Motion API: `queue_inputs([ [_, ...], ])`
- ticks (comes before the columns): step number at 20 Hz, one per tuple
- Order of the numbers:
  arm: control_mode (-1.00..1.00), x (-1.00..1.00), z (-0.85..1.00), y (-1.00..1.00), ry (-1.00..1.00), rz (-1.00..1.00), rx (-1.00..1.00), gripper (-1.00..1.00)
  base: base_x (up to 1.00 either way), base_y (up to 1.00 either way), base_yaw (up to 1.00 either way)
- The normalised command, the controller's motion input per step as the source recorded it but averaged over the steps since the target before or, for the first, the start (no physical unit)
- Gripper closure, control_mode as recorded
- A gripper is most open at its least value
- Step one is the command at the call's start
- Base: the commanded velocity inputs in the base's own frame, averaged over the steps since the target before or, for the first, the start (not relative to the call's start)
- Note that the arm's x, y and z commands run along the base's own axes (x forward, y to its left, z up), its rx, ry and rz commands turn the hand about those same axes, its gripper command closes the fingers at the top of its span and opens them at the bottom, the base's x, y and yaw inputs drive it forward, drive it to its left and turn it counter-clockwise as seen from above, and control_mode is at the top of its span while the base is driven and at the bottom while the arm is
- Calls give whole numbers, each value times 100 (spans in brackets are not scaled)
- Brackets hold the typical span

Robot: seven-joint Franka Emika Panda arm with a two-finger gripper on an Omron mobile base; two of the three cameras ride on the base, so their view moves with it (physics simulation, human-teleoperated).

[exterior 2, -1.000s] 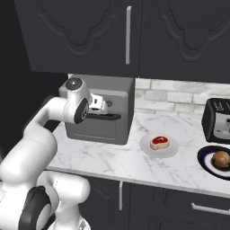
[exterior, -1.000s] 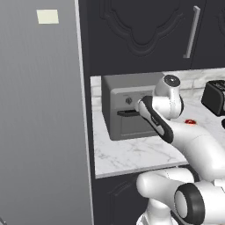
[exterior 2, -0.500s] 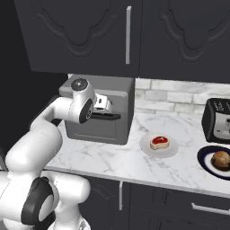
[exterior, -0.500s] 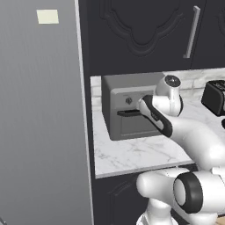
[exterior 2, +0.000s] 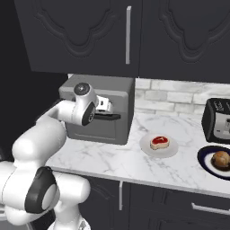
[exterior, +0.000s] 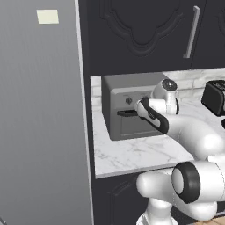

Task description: Open the toaster oven door. Place the bread on the top rack in the toaster oven and place the steak on the bottom rack.

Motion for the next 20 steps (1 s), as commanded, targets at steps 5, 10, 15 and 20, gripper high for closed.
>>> queue_inputs([
  [5, -100, 32, -12, 0, -1, 0, 0, -100, 0, 0, 0],
  [10, -100, 7, -43, 0, 0, 0, 0, -100, 0, 0, 0],
  [15, -100, -45, -60, -1, 16, 0, -4, -100, 0, 0, 0],
  [20, -100, -79, -29, -12, 43, 0, -8, -100, 0, 0, 0],
])
